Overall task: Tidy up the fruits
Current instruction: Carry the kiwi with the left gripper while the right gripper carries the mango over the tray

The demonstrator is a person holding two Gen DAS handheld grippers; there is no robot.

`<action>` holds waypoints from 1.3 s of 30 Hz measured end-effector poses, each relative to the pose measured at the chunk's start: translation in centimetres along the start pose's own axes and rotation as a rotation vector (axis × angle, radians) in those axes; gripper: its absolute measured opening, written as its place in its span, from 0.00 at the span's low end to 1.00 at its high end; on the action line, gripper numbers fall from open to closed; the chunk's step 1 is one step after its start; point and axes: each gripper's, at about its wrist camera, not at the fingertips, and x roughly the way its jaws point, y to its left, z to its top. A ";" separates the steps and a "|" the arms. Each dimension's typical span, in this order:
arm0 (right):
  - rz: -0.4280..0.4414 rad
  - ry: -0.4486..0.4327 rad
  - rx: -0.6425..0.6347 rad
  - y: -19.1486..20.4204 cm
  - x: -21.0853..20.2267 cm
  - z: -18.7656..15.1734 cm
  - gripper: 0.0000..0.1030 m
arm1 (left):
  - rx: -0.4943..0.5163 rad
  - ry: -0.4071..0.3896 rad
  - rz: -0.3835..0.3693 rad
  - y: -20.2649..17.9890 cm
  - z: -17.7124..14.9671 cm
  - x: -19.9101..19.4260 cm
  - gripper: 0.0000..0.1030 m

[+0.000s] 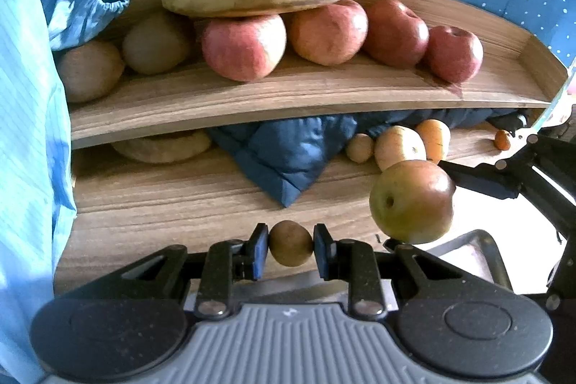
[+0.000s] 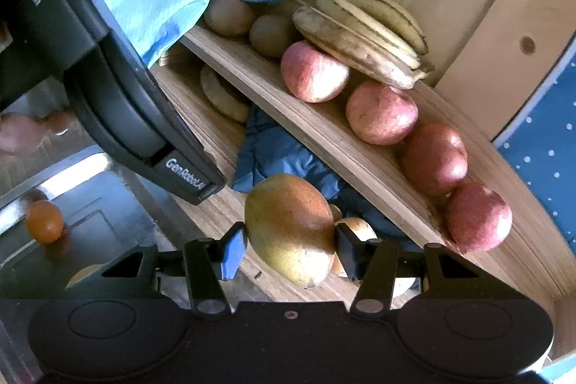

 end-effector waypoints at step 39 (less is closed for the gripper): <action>0.206 -0.032 -0.050 0.8 -8.3 -7.5 0.53 | -0.284 -0.013 0.200 -2.5 -9.2 -6.5 0.29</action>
